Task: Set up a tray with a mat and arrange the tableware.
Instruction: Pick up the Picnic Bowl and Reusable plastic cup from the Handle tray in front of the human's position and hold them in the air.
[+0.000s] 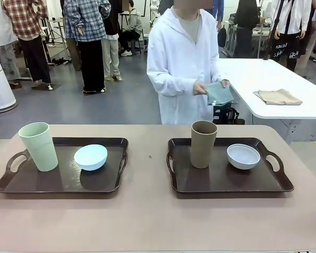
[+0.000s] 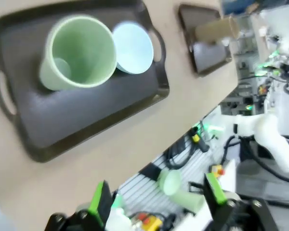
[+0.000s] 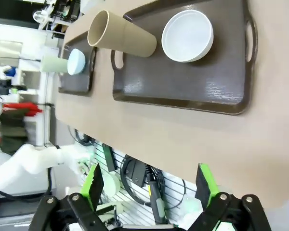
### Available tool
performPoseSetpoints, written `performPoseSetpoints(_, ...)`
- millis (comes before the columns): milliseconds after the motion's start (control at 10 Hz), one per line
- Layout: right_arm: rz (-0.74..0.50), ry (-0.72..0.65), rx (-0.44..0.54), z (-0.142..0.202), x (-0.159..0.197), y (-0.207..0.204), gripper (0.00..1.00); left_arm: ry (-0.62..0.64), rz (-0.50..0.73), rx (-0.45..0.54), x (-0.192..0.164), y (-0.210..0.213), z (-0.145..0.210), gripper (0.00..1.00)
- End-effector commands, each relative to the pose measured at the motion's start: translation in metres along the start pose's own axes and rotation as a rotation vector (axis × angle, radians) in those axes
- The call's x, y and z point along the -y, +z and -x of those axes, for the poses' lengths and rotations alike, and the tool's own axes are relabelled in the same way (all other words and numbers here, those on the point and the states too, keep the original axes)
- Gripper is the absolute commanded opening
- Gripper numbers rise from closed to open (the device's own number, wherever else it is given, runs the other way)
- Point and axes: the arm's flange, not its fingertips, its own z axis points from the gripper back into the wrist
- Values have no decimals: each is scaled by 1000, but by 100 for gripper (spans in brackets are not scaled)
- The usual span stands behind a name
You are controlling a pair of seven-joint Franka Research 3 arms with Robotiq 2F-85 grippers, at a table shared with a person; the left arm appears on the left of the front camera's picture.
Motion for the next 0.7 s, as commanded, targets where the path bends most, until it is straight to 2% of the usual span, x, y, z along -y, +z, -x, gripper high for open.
performPoseSetpoints(0,-93,-9,59,48,20,-21,100,33,145,70,-29,14,7,100)
performPoseSetpoints(300,-178,-73,141,67,50,-6,100,80,261,157,-69,40,32,100)
performPoseSetpoints(400,-202,-76,146,69,56,-5,100,73,292,180,-67,37,43,100)
performPoseSetpoints(600,-206,-78,116,66,56,-13,100,65,290,165,-61,30,43,100)
